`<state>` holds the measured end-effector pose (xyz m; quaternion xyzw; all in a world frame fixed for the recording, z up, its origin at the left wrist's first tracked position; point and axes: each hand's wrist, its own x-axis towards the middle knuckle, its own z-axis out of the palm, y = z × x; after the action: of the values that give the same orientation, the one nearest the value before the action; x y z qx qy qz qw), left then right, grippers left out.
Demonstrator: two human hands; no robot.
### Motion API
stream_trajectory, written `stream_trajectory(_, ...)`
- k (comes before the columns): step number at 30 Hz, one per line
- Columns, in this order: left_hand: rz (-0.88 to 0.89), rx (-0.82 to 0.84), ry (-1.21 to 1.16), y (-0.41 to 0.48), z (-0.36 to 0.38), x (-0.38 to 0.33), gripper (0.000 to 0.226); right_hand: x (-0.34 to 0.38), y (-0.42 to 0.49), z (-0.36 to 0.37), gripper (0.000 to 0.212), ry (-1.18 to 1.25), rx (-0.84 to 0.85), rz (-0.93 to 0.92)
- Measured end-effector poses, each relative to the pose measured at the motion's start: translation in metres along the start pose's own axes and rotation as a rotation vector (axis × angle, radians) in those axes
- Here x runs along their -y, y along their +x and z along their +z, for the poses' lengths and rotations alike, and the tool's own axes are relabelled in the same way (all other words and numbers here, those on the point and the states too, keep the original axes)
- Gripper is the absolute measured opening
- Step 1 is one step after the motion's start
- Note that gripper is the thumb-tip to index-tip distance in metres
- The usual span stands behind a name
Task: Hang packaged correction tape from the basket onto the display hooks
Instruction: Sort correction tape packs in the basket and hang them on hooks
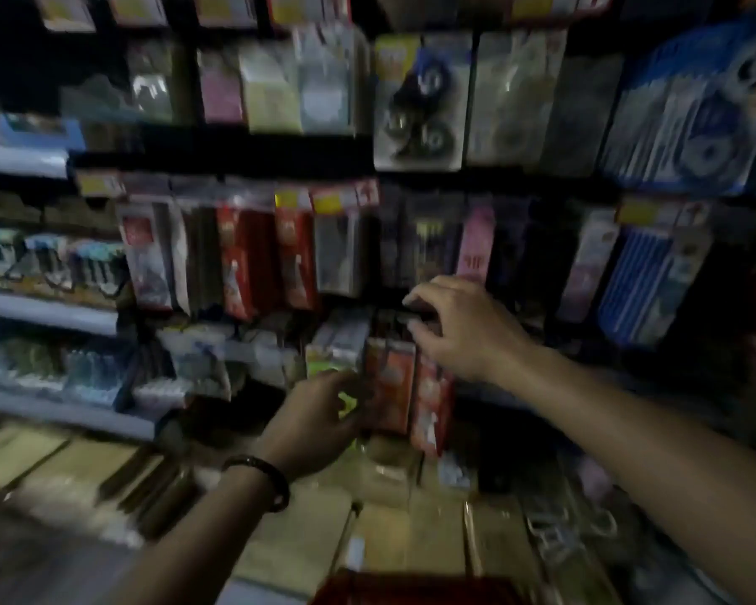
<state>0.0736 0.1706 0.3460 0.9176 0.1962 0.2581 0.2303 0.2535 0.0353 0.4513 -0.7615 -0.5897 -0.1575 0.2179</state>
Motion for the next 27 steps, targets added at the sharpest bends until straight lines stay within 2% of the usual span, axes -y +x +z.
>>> stream_trajectory(6,-0.187,0.213,0.03,-0.092,0.09,0.063,0.015,-0.014,-0.111,0.116,0.027,0.201,0.24,0.142)
stream_trajectory(12,-0.338,0.444,-0.004,-0.167,0.178,0.104,0.015,-0.033,-0.234,0.244,0.015,0.384,0.429,0.445)
stream_trajectory(17,-0.469,0.62,-0.002,-0.196,0.247,0.125,0.02,-0.041,-0.325,0.343,0.008,0.482,0.578,0.695)
stream_trajectory(20,-0.486,0.726,-0.023,-0.217,0.284,0.128,0.03,-0.045,-0.367,0.4,0.014,0.452,0.684,0.801)
stream_trajectory(24,-0.466,0.992,0.013,-0.232,0.315,0.131,0.047,-0.049,-0.4,0.447,0.012,0.351,0.892,0.796)
stream_trajectory(27,-0.394,1.032,0.013,-0.232,0.324,0.139,0.05,-0.051,-0.407,0.491,0.013,0.385,0.955,0.814)
